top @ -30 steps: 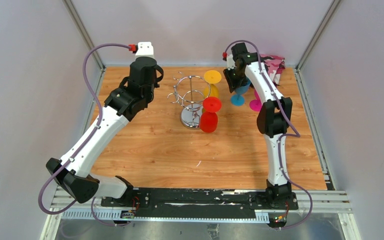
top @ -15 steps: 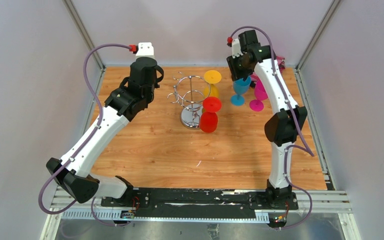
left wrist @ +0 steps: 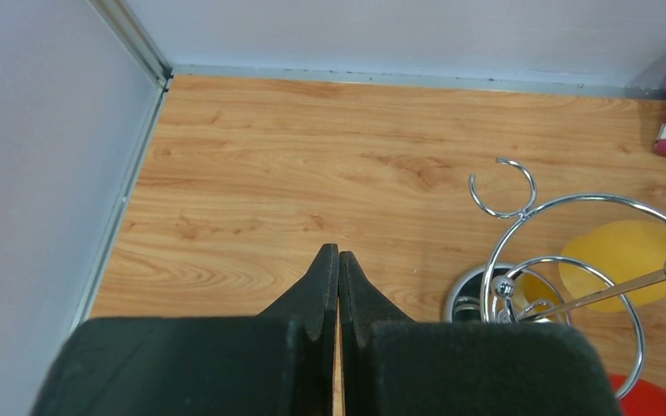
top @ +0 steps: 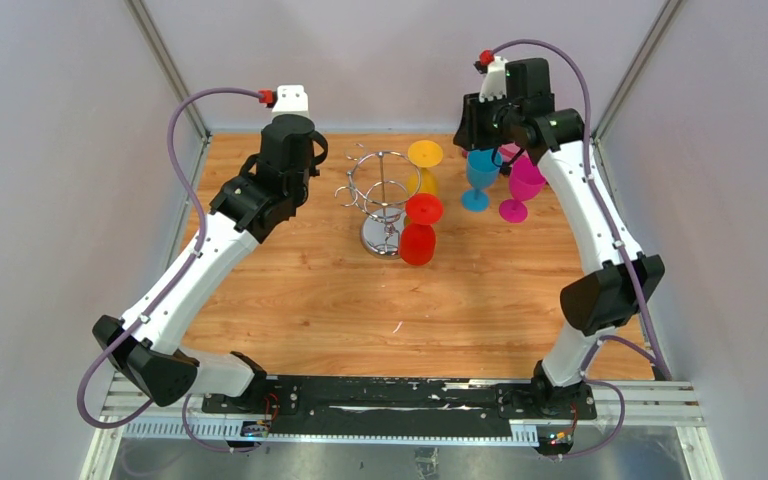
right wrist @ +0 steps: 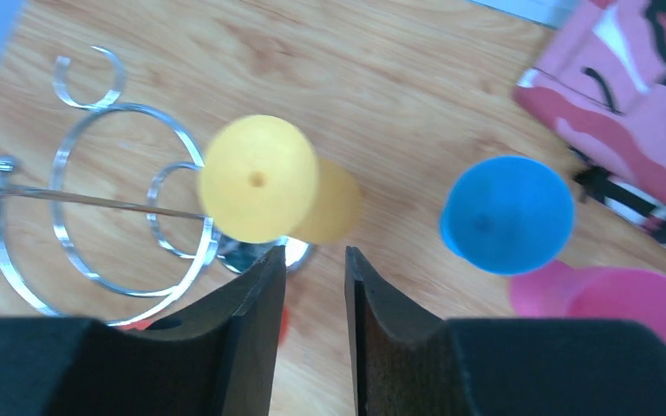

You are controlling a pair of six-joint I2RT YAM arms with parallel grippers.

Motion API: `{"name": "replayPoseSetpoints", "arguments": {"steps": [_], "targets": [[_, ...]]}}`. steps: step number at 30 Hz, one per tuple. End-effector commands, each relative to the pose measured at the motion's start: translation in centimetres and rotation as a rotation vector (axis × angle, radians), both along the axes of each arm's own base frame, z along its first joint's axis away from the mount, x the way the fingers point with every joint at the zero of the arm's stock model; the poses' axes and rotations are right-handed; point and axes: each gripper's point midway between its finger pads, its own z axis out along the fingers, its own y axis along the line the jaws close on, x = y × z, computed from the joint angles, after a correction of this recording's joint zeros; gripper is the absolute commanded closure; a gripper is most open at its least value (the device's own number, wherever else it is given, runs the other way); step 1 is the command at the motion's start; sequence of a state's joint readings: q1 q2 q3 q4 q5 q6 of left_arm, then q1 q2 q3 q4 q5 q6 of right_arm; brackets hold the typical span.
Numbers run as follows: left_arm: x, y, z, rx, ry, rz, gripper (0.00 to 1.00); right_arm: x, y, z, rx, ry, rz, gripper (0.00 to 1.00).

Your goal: Take the wine glass off the wine glass rack

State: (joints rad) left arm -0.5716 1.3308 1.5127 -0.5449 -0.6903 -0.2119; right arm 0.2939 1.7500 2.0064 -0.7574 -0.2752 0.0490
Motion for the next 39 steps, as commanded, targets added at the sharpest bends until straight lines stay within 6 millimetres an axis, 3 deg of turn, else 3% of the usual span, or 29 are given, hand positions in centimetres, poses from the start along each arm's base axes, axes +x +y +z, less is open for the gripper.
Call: {"name": "replayPoseSetpoints", "arguments": {"steps": [1,8,17,22,30,39], "targets": [[-0.2,0.2,0.9,-0.013,-0.033,-0.001,1.0,-1.2,4.0,2.0,0.249,0.014,0.08,0.66],[-0.6,0.5,1.2,-0.013,-0.048,-0.002,1.0,-1.7,4.9,0.2,0.4,0.065,0.062,0.65],[-1.1,1.0,1.3,-0.007,-0.056,0.003,1.0,-1.8,4.6,-1.5,0.514,0.101,0.024,0.53],[-1.1,1.0,1.0,-0.006,-0.052,0.002,1.0,-1.2,4.9,-1.5,0.548,0.1,0.028,0.53],[-1.2,1.2,0.9,0.002,-0.052,0.006,1.0,-0.9,5.2,-3.4,0.592,0.17,0.015,0.54],[-1.2,1.1,0.9,0.0,-0.058,-0.002,1.0,-2.1,4.2,-1.7,0.601,0.093,-0.005,0.54]]}}
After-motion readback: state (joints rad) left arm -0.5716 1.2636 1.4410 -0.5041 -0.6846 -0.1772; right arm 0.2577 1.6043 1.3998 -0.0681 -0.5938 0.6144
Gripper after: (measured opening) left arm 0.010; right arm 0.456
